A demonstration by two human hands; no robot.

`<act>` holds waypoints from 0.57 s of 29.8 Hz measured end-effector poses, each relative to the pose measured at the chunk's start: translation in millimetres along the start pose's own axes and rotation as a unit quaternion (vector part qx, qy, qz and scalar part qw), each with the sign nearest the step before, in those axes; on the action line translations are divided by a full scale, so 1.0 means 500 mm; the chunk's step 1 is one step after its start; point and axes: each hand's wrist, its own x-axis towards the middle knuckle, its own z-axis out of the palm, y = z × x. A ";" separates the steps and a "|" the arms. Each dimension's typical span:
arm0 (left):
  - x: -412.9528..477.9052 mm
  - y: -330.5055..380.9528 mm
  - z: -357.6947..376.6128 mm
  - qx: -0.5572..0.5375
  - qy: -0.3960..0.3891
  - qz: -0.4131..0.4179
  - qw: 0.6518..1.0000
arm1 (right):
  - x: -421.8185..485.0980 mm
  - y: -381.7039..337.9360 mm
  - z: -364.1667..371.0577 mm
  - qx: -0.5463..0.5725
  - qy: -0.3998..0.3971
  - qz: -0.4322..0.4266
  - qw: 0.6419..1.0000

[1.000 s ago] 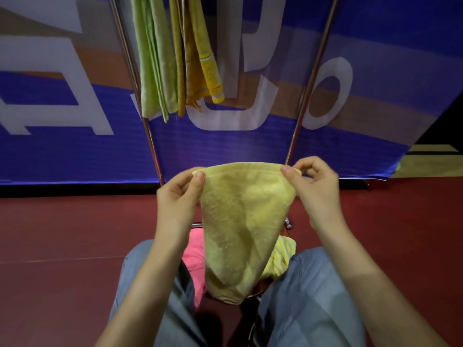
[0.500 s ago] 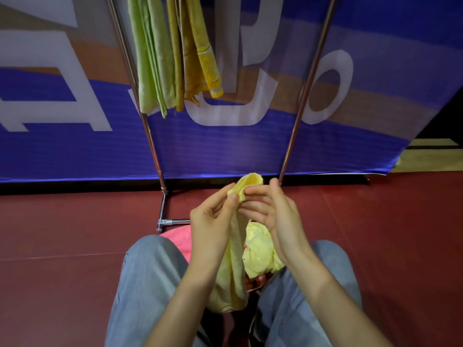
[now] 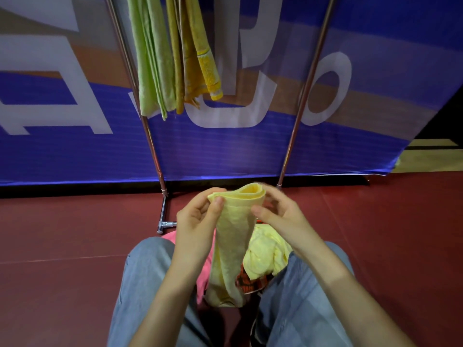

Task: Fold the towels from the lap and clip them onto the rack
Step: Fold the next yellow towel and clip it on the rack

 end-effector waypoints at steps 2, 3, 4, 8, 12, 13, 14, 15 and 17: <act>0.000 0.002 0.001 0.000 -0.005 0.004 1.000 | 0.004 -0.007 0.003 -0.016 0.002 0.011 1.000; 0.002 0.003 0.000 0.001 -0.001 0.007 1.000 | 0.005 -0.011 0.005 -0.017 0.023 0.004 1.000; 0.008 0.005 -0.003 0.003 0.003 0.010 1.000 | 0.007 -0.016 0.007 -0.019 0.043 -0.009 0.999; 0.044 0.037 -0.018 0.043 -0.037 0.030 0.998 | 0.013 -0.048 0.020 -0.012 0.072 -0.059 0.996; 0.091 0.119 -0.024 0.202 -0.124 0.057 0.970 | 0.027 -0.086 0.030 -0.034 0.053 -0.099 0.993; 0.099 0.139 -0.023 0.255 -0.154 0.060 0.953 | 0.030 -0.089 0.031 -0.039 0.047 -0.103 0.993; 0.107 0.155 -0.021 0.308 -0.183 0.063 0.932 | 0.033 -0.094 0.034 -0.040 0.044 -0.102 0.993; 0.114 0.170 -0.019 0.353 -0.209 0.067 0.910 | 0.036 -0.099 0.035 -0.041 0.046 -0.105 0.993; 0.125 0.189 -0.019 0.404 -0.252 0.070 0.877 | 0.041 -0.110 0.036 -0.046 0.048 -0.117 0.991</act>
